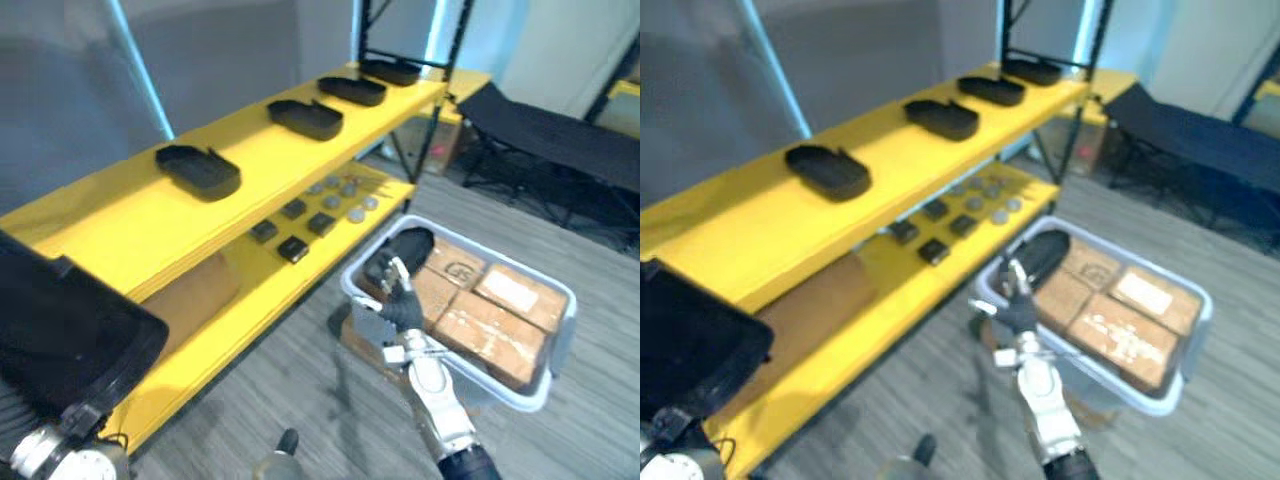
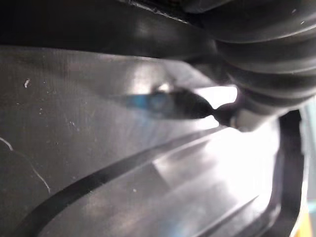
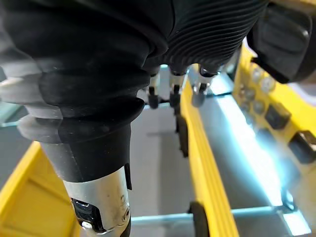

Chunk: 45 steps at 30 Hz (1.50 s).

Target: Walk over and take plastic housings, then place them on the shelf

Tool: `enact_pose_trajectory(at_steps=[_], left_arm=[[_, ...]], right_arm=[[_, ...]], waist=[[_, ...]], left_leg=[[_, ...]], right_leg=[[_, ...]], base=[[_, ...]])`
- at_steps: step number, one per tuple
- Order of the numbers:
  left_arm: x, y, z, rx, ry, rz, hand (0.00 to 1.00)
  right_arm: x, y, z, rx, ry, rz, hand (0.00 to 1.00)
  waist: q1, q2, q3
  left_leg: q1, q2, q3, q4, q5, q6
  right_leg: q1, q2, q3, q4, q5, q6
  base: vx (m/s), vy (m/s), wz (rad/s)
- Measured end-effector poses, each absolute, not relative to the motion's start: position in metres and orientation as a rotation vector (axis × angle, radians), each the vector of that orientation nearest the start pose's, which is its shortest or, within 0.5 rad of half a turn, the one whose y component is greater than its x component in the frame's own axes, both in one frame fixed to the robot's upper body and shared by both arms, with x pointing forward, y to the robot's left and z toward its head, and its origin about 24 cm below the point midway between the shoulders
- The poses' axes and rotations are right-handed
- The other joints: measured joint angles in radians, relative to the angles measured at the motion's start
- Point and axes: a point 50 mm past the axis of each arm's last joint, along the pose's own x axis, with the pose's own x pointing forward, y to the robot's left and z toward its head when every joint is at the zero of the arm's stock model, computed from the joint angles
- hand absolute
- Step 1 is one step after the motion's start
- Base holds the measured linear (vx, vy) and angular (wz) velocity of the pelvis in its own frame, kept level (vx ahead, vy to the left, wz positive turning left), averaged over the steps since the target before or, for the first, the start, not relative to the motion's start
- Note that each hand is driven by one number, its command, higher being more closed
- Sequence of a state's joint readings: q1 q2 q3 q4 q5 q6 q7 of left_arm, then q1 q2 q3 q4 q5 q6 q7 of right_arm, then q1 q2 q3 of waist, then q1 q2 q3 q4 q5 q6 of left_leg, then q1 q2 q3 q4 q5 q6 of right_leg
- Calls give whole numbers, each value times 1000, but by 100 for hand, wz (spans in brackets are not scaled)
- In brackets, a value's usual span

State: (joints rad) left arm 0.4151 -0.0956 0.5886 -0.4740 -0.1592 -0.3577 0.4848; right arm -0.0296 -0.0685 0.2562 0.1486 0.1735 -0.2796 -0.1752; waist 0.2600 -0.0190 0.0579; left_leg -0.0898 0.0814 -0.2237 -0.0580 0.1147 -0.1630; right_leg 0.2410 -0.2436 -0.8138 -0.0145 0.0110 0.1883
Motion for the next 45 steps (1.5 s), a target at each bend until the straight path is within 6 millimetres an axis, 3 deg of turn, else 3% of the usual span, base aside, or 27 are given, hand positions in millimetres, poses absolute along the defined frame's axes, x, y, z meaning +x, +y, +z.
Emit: enact_pose_trajectory(at_steps=[6,9,12,14,15,17,18,20,21,24,28,34,38,40,41,42,43,45], left_arm=[[95,291,105,66,-478,1105,100],[103,287,107,42,-495,1069,100],[107,282,107,27,-498,1037,100],[109,280,112,31,-516,1003,100],[114,276,115,28,-530,959,100],[125,269,119,34,-548,863,100],[131,267,123,44,-568,811,100],[137,265,128,58,-587,760,100],[139,264,129,55,-591,749,100],[138,263,127,55,-578,746,100],[138,264,122,51,-550,753,100],[143,260,113,33,-510,732,100],[141,263,112,50,-500,729,100],[142,263,114,58,-506,709,100],[143,263,115,65,-510,691,100],[143,262,115,69,-507,682,100],[143,262,114,66,-505,682,100],[143,266,119,94,-516,680,100]], right_arm=[[249,-111,30,131,-66,82,0],[245,-116,26,114,-53,85,0],[244,-119,25,89,-51,84,0],[242,-117,25,111,-51,87,0],[240,-118,24,117,-49,80,0],[236,-126,24,119,-66,45,0],[236,-132,25,119,-81,19,0],[237,-140,28,119,-111,-14,0],[238,-142,31,113,-126,-19,0],[239,-146,33,86,-136,-16,0],[239,-144,36,83,-149,39,0],[238,-138,39,92,-168,80,0],[242,-129,45,106,-207,107,0],[243,-127,47,106,-218,105,0],[243,-127,47,103,-217,103,0],[241,-129,46,96,-213,98,0],[241,-131,45,92,-212,95,0],[240,-131,45,89,-216,92,0]], waist=[[-12,3,18],[-42,2,40],[-43,-1,84],[-44,-11,105],[-53,-17,114],[-75,-31,121],[-90,-36,126],[-96,-36,126],[-96,-24,133],[-103,7,152],[-111,31,164],[-109,28,170],[-96,16,179],[-88,5,181],[-82,-18,181],[-79,-18,182],[-82,-12,179],[-83,-23,162]], left_leg=[[-3,-2,3,38,-10,7],[-43,1,68,65,5,41],[-51,-8,77,66,19,44],[-52,-15,80,67,22,48],[-52,-27,61,67,25,52],[-53,-55,29,61,35,57],[-56,-69,9,57,44,53],[-66,-73,10,46,59,52],[-76,-68,11,46,72,44],[-78,-54,19,46,80,40],[-65,-39,46,46,78,45],[-75,-52,76,74,62,63],[-159,-77,122,276,-49,78],[-200,-88,131,358,-103,84],[-216,-95,169,413,-141,119],[-218,-94,204,456,-194,135],[-216,-94,200,468,-202,125],[-182,-105,206,429,-219,148]], right_leg=[[10,-10,-9,36,-25,-2],[36,-11,-69,48,-38,10],[33,-39,-81,115,-74,3],[8,-59,-26,183,-124,-27],[-1,-61,39,215,-162,-65],[-12,-61,183,246,-208,-103],[-15,-63,249,257,-229,-101],[-20,-65,259,257,-250,-65],[-29,-62,259,255,-243,-31],[-31,-48,268,232,-224,3],[-41,-46,296,228,-222,9],[-36,-65,294,226,-223,15],[-6,-86,283,206,-221,23],[11,-89,265,194,-230,5],[22,-106,261,186,-236,-45],[39,-105,263,219,-224,-126],[24,-118,269,276,-203,-149],[-108,-183,363,516,-65,-176]], base=[[-47,11,4],[-85,28,58],[-58,79,41],[-46,50,23],[-48,14,40],[-31,-13,68],[-39,-28,65],[-64,-51,31],[-75,-50,8],[-80,-24,-11],[-80,2,-21],[-30,16,-1],[21,73,7],[48,95,22],[156,126,17],[198,153,20],[244,207,27],[218,209,14]])
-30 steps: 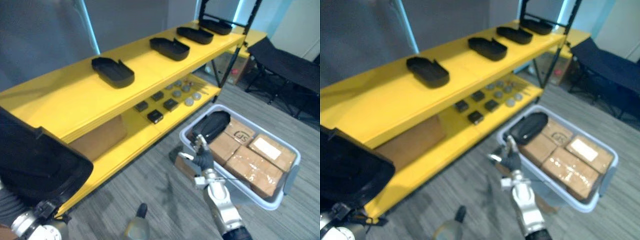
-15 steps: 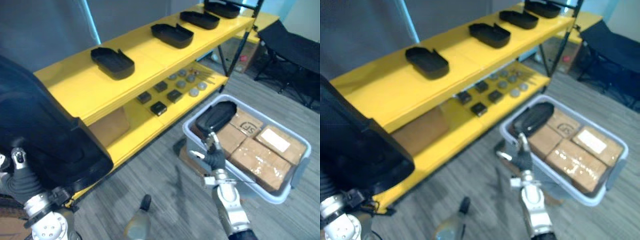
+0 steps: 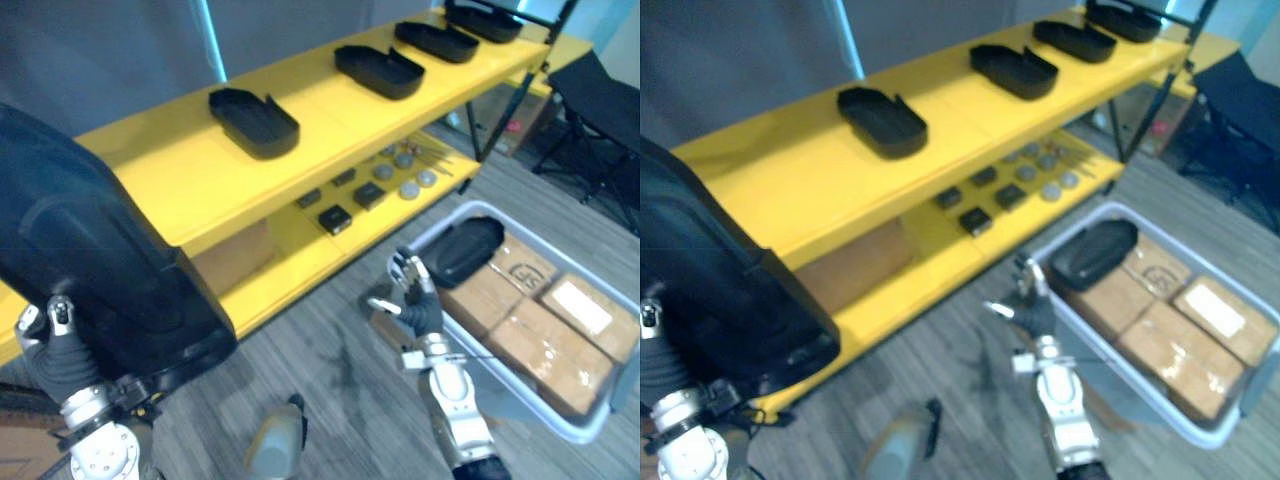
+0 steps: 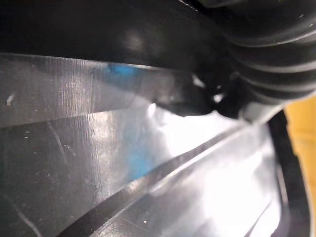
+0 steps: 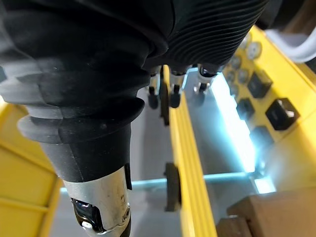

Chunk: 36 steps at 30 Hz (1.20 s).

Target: Walk over and take plastic housings, then place them on the shelf

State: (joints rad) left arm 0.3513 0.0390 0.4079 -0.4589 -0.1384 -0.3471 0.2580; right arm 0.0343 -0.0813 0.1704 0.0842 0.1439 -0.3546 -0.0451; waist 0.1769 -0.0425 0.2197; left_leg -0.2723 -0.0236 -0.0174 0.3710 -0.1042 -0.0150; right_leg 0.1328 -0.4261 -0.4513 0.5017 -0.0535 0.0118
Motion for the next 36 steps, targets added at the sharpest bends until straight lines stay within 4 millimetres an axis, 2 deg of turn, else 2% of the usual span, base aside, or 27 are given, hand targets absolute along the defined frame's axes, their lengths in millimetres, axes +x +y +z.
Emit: enact_pose_trajectory(at_steps=[1,2,3,4,6,7,8,9,10,11,12,13,14,15,16,17,18,19,20,21,23,26,29,33,36], left_arm=[[143,268,121,106,-523,683,100],[145,270,124,115,-532,684,100],[148,270,125,104,-534,695,100],[150,270,127,96,-546,702,100],[153,270,130,89,-567,701,100],[164,268,135,69,-598,689,100],[166,268,136,67,-601,687,100],[175,268,136,56,-598,679,100],[186,265,131,34,-572,663,100],[187,264,130,30,-566,660,100],[191,258,124,11,-540,639,100],[192,254,122,4,-529,627,100],[191,247,119,-9,-512,601,100],[189,238,109,-44,-468,583,100],[187,234,106,-59,-451,577,100],[183,229,101,-81,-427,579,100],[185,224,100,-95,-420,571,100],[187,221,101,-98,-425,563,100],[191,216,105,-103,-442,529,100],[195,211,109,-93,-462,498,100],[198,207,112,-67,-477,474,100],[199,209,113,-31,-464,459,100],[199,220,117,57,-462,450,100],[198,229,118,143,-440,449,100],[206,232,128,249,-450,388,100]], right_arm=[[241,-129,47,98,-227,91,0],[242,-127,50,113,-248,88,0],[243,-127,52,114,-260,92,0],[243,-128,54,115,-270,88,0],[242,-130,60,112,-299,86,0],[243,-136,71,107,-352,79,0],[243,-137,72,106,-359,79,0],[244,-141,76,117,-374,76,0],[243,-146,78,129,-384,67,0],[243,-146,79,132,-387,68,0],[240,-148,84,137,-407,64,0],[237,-149,87,147,-421,63,0],[233,-152,95,146,-458,62,0],[232,-155,99,138,-477,68,0],[232,-158,101,135,-482,73,0],[234,-163,102,120,-483,78,0],[234,-169,104,108,-490,58,0],[235,-172,105,106,-497,48,0],[237,-175,109,97,-514,29,0],[239,-178,113,98,-530,1,0],[242,-180,119,105,-556,-20,0],[241,-175,123,145,-577,-25,0],[234,-175,122,191,-582,-54,0],[222,-175,103,214,-495,-76,0],[219,-176,99,208,-471,-82,0]], waist=[[-3,-4,-1],[-7,0,4],[-22,8,9],[-33,18,11],[-42,22,9],[-64,33,7],[-67,35,8],[-86,41,9],[-105,43,10],[-110,42,9],[-125,34,5],[-132,22,-4],[-139,-8,-26],[-137,34,-41],[-136,50,-50],[-128,78,-62],[-133,100,-75],[-136,107,-80],[-140,115,-85],[-138,116,-85],[-134,115,-84],[-135,92,-74],[-140,71,-73],[-164,70,-72],[-182,71,-73]], left_leg=[[13,0,-6,-15,-2,6],[45,0,-21,-40,-4,29],[99,4,-42,-71,-6,40],[155,12,-54,-105,-6,40],[188,15,-70,-124,-10,37],[192,15,-125,-122,-33,40],[192,15,-137,-122,-35,39],[194,14,-189,-123,-43,35],[208,10,-253,-129,-48,19],[210,8,-269,-129,-50,15],[220,-4,-337,-133,-55,-10],[222,-15,-367,-138,-62,-19],[221,-25,-401,-141,-82,-38],[218,41,-345,-155,-84,-44],[214,77,-303,-160,-73,-50],[216,131,-224,-184,-46,-71],[216,165,-119,-205,-27,-88],[220,178,-62,-211,-11,-88],[230,196,46,-230,40,-83],[258,196,125,-280,85,-96],[294,185,164,-336,112,-101],[340,167,169,-369,111,-101],[345,141,195,-383,96,-91],[357,115,228,-385,86,-76],[367,113,254,-399,85,-75]], right_leg=[[-29,-10,23,49,34,11],[-88,-5,69,162,-4,32],[-116,24,74,224,-97,38],[-130,70,71,207,-156,33],[-160,111,77,147,-193,20],[-242,187,163,31,-200,11],[-256,200,183,15,-199,12],[-304,247,284,-62,-182,35],[-330,293,396,-147,-154,76],[-330,298,414,-165,-149,83],[-320,307,464,-212,-128,85],[-314,305,479,-220,-118,83],[-296,289,473,-226,-36,104],[-267,301,389,-229,-43,80],[-252,310,358,-238,-44,74],[-213,322,296,-262,-42,64],[-166,324,227,-295,-39,56],[-148,322,199,-306,-39,56],[-123,317,145,-314,-43,48],[-109,310,113,-311,-46,45],[-86,303,98,-312,-46,45],[-54,292,103,-336,-42,53],[-45,276,127,-398,-22,85],[-36,262,155,-441,8,110],[-41,267,180,-466,29,110]], base=[[260,128,-2],[293,67,13],[364,71,21],[297,66,25],[245,10,45],[225,-39,69],[257,-95,112],[209,-196,132],[209,-196,140],[214,-291,164],[119,-239,134],[221,-441,200],[223,-473,194],[276,-531,177],[215,-391,142],[250,-305,138],[253,-235,143],[281,-223,152],[214,-162,128],[147,-89,112],[106,-11,48],[56,47,-4],[-10,78,-24],[-39,54,-24],[-60,41,-25]])
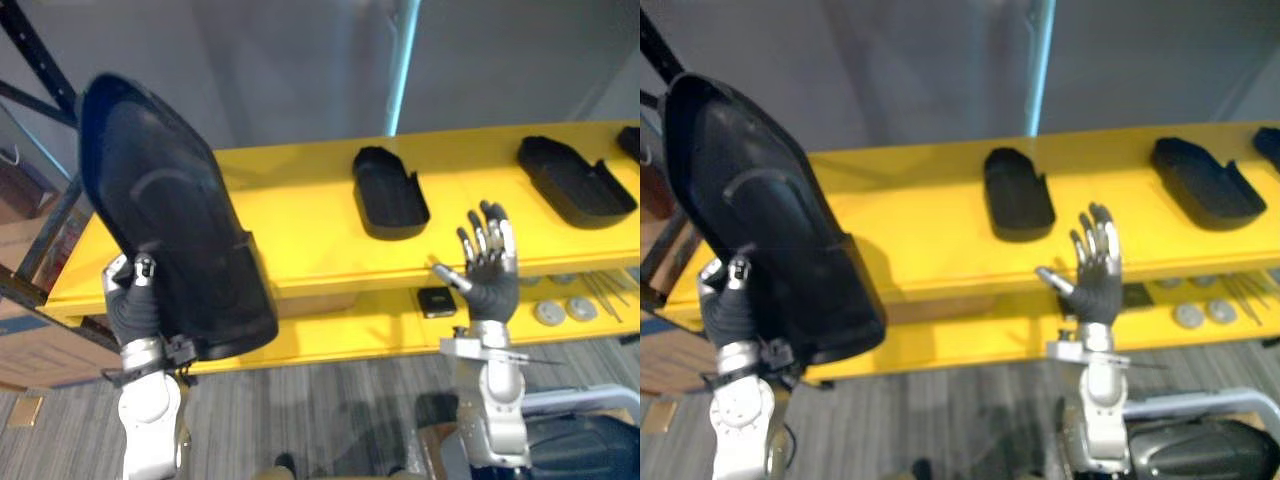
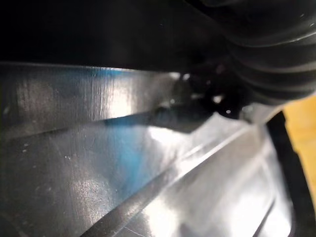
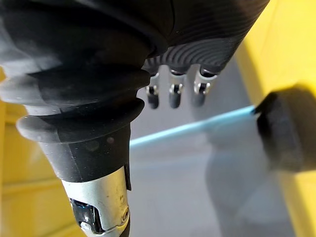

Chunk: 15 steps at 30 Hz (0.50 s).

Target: Walk over and take plastic housings, then place them on the shelf

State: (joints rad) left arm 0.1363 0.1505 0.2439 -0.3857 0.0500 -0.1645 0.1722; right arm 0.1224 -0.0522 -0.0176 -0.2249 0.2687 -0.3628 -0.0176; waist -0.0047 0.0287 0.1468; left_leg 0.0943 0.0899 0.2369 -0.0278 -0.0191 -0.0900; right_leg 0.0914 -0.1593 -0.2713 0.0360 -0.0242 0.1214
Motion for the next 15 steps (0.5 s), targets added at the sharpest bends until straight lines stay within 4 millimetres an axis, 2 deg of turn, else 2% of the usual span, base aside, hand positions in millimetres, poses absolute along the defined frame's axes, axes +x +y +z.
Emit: enact_pose_trajectory(at_steps=[2,4,5,7,8,10,12,15], left_arm=[[215,240,137,307,-458,365,100],[234,250,141,346,-443,364,100],[249,262,142,374,-404,381,100],[260,279,142,391,-349,418,100],[270,290,140,403,-292,442,100],[284,306,135,390,-201,469,100],[301,329,127,385,-59,527,100],[312,356,130,383,58,601,100]], right_arm=[[219,-177,98,199,-458,-81,0],[215,-183,95,166,-439,-87,0],[211,-188,94,140,-430,-86,0],[208,-188,97,110,-436,-77,0],[205,-190,98,102,-430,-62,0],[202,-190,96,96,-407,-30,0],[198,-189,89,99,-368,0,0],[193,-185,79,109,-297,26,0]], waist=[[-10,2,-1],[-14,9,-5],[-24,17,-10],[-46,21,-11],[-65,22,-11],[-83,21,-12],[-107,21,-11],[-138,24,-10]], left_leg=[[0,2,25,0,0,0],[5,2,49,-2,0,0],[7,1,62,-5,0,0],[8,0,81,-8,0,0],[10,-2,91,-8,0,0],[12,-1,110,-11,0,1],[18,2,137,-14,0,1],[30,4,161,-16,0,1]], right_leg=[[-5,4,18,-19,16,-1],[-8,7,38,-36,30,-1],[-16,8,57,-42,39,0],[-23,10,82,-48,49,0],[-24,11,89,-54,54,0],[-37,16,112,-54,60,-3],[-50,23,140,-55,66,-5],[-55,28,167,-54,69,-6]], base=[[-37,16,-36],[-18,16,-34],[-5,25,-36],[10,23,-33],[11,17,-29],[-2,11,-30],[-15,-3,-34],[-24,-8,-26]])
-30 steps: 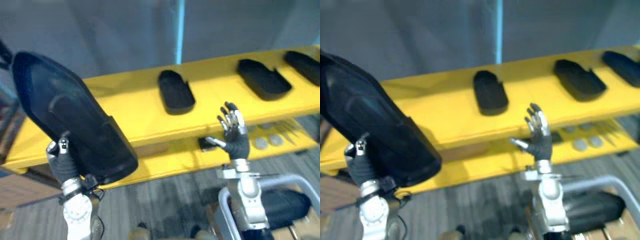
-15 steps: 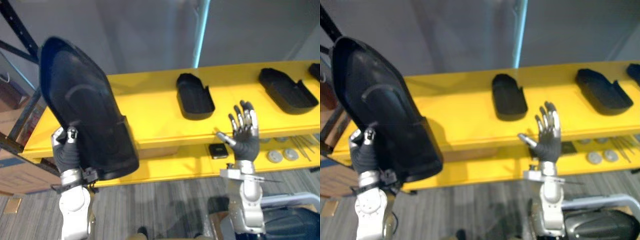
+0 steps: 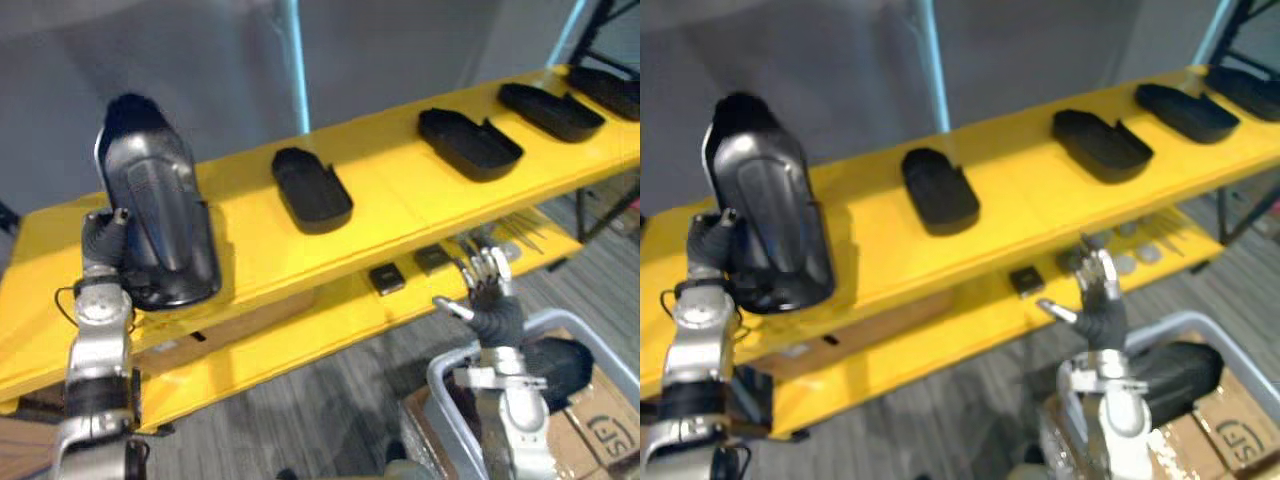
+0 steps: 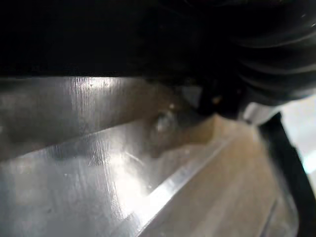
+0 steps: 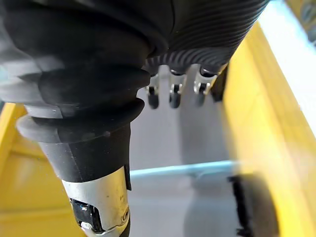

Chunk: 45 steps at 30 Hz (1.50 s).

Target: Walk over and take plastic housings, then place them on the shelf

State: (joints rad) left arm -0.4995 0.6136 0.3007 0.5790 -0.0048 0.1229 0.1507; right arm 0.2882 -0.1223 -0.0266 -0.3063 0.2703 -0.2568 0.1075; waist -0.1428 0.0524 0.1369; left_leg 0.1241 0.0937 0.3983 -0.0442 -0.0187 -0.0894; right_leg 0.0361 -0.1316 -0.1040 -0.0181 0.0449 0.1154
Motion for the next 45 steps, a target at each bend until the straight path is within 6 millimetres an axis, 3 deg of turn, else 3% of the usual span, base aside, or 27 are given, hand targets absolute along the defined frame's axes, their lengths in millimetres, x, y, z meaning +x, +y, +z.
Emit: enact_pose_trajectory(at_steps=[5,10,18,22,26,30,36,42,45], left_arm=[[321,377,141,242,157,658,100],[321,378,115,155,310,666,100],[329,371,117,181,418,661,100],[328,371,114,251,466,667,100],[340,369,139,290,414,666,100],[343,372,159,331,374,680,100],[345,372,169,355,364,683,100],[340,386,195,390,318,753,100],[338,390,198,385,318,779,100]], right_arm=[[189,-180,72,112,-245,69,0],[188,-175,68,107,-204,106,0],[189,-177,68,84,-181,110,0],[189,-177,71,80,-184,104,0],[192,-172,75,93,-200,122,0],[192,-170,75,102,-197,128,0],[192,-168,73,129,-182,135,0],[193,-166,79,112,-234,164,0],[195,-160,87,72,-287,241,0]], waist=[[-39,9,5],[-72,11,11],[-78,11,88],[-85,10,93],[-81,-8,139],[-80,-9,186],[-79,-13,210],[-66,-20,270],[-63,-27,294]], left_leg=[[-1,4,34,0,0,0],[-4,12,57,1,-1,-2],[-43,8,53,19,-1,-1],[-43,6,52,21,-1,-1],[-61,18,48,73,-20,3],[-96,29,47,133,-45,5],[-137,39,46,187,-65,9],[-169,56,48,259,-97,15],[-185,65,46,294,-110,19]], right_leg=[[-21,2,43,-9,14,0],[-39,10,72,-11,25,-5],[-74,10,78,-9,41,-6],[-74,10,78,-9,42,-6],[-72,9,80,-4,42,-7],[-91,9,86,14,43,-8],[-121,9,92,35,44,-7],[-142,11,105,63,44,-6],[-150,12,106,76,44,-5]], base=[[-34,-4,-23],[-48,-17,-16],[-50,-19,-1],[0,0,0],[-30,-7,0],[-86,-23,-3],[-57,-11,-2],[-76,6,-4],[-68,6,0]])
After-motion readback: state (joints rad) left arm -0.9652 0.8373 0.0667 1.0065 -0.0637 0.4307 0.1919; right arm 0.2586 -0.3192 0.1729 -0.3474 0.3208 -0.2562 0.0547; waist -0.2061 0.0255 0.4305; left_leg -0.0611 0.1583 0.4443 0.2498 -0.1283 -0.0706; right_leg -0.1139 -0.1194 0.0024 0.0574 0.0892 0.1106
